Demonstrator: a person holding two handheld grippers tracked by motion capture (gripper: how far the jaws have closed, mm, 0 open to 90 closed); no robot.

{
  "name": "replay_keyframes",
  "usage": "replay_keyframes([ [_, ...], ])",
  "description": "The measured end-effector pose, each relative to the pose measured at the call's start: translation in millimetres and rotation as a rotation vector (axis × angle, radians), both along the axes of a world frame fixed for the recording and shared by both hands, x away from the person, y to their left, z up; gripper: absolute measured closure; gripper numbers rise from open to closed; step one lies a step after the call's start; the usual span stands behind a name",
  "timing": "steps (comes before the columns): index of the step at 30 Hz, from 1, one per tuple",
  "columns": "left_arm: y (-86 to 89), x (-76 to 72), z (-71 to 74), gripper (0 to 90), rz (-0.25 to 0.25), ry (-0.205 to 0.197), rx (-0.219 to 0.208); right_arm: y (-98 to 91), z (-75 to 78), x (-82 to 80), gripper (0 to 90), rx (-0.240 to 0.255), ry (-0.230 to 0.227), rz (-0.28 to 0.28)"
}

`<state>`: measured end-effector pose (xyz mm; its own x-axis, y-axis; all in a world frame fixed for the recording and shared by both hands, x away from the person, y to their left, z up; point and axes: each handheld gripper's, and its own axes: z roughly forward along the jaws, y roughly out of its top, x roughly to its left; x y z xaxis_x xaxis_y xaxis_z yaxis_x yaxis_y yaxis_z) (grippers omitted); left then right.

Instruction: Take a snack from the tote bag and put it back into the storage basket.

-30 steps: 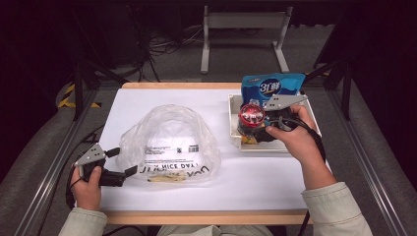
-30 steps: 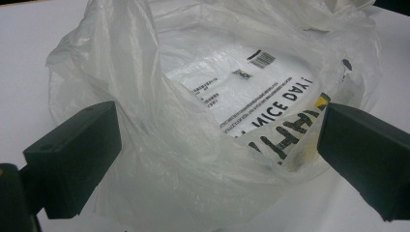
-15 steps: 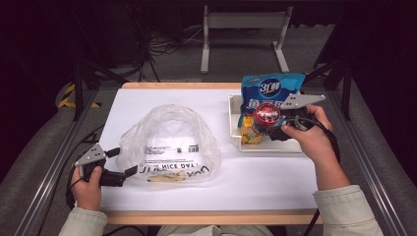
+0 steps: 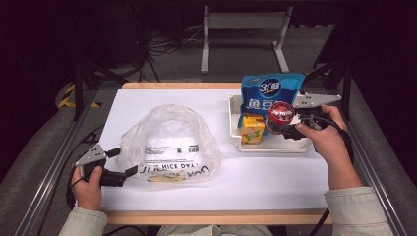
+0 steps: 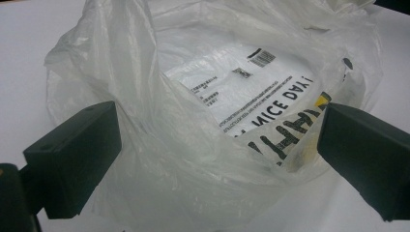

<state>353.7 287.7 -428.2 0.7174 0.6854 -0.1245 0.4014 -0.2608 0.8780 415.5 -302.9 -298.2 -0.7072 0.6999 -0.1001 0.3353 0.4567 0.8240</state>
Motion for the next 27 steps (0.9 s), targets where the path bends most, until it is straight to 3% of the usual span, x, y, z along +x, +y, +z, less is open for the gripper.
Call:
replay_keyframes([
  [9,0.1,0.0,0.0,2.3,0.002,0.0,-0.001,-17.6,-6.5,4.0,25.5,-0.012,0.008,-0.01],
  [27,0.0,0.4,-0.4,2.3,0.0,-0.003,0.002,-44.0,-40.6,18.9,25.5,0.001,0.053,-0.069],
])
